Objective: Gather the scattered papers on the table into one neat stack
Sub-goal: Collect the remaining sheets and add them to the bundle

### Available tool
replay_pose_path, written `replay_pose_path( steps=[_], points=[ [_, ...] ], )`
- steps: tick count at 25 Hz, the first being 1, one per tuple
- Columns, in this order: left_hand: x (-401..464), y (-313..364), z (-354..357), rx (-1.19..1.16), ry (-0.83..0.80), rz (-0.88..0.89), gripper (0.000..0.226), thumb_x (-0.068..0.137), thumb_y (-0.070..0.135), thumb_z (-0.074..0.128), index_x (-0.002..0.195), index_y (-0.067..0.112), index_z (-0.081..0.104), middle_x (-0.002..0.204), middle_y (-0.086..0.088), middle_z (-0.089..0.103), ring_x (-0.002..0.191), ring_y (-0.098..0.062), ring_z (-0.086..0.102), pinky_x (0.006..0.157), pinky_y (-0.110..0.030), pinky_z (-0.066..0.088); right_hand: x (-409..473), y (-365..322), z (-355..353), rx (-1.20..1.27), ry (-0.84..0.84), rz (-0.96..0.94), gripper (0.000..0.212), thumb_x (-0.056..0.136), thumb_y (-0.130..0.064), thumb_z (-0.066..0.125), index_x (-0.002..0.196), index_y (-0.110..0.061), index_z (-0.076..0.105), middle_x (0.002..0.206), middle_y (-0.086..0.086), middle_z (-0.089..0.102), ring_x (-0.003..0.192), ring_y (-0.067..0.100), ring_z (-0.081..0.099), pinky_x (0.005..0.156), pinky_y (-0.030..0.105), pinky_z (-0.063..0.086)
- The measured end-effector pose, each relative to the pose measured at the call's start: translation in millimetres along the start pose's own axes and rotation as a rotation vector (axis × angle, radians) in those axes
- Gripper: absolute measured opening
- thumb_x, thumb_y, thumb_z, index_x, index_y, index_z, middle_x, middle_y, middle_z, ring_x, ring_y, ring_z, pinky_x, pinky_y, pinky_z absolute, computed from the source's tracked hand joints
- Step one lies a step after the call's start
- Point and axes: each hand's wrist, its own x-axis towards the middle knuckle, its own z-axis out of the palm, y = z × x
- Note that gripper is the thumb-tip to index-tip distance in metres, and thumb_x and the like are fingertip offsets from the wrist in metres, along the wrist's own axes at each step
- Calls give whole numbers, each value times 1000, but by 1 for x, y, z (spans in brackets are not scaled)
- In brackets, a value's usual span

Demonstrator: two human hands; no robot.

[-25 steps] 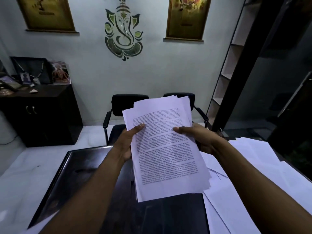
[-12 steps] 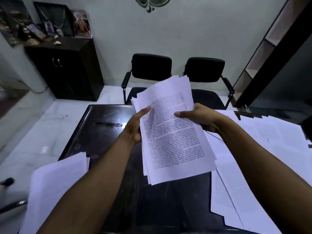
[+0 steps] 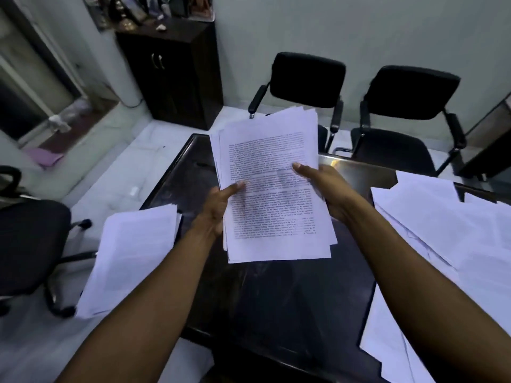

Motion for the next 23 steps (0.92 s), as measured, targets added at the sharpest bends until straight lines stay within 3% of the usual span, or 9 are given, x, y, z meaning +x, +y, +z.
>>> replay_pose_path(
  steps=[3,7,11,14,16,19,23],
  points=[
    [-17,5,-48,-62,140,40,42,91,20,69,130,8,65,121,-13,73,104,-33,72,78,-42,62,8,31,40,-62,-72,45,26,98,-23,68,115,-4,72,108,14,78,92,32,75,87,47,61],
    [-44,2,-116,-12,287,85,38,92,24,72,128,14,69,122,-9,74,109,-30,71,90,-43,58,30,74,130,-86,-90,78,25,101,-19,63,117,-1,70,102,14,78,85,30,76,72,39,63],
    [-58,11,-213,56,497,66,19,96,14,68,114,16,73,113,-9,76,99,-27,73,75,-35,61,50,114,216,-157,-82,124,23,101,-18,62,113,-1,71,100,14,78,83,28,76,72,39,63],
    [-55,17,-284,211,536,24,21,98,8,63,116,17,71,116,-4,74,103,-25,71,88,-38,58,64,156,273,-220,-25,217,25,97,-23,66,111,-4,73,104,13,77,93,31,76,88,51,61],
    [-53,17,-324,370,528,-37,28,98,8,63,125,15,68,120,-3,72,104,-23,69,94,-38,56,71,187,306,-299,-18,280,34,87,-32,70,111,-8,74,106,9,77,93,29,75,89,53,60],
    [-47,10,-375,622,511,-160,28,96,13,65,124,16,68,124,-7,71,105,-23,68,98,-38,54,70,215,341,-446,-30,315,26,92,-22,67,115,-9,72,113,5,74,95,23,73,89,42,60],
    [-40,14,-409,920,515,-253,29,95,24,66,120,10,65,121,-9,70,103,-25,64,86,-29,49,74,229,355,-774,56,277,29,94,-25,68,119,-13,62,114,4,68,99,23,67,80,34,53]
  ],
)
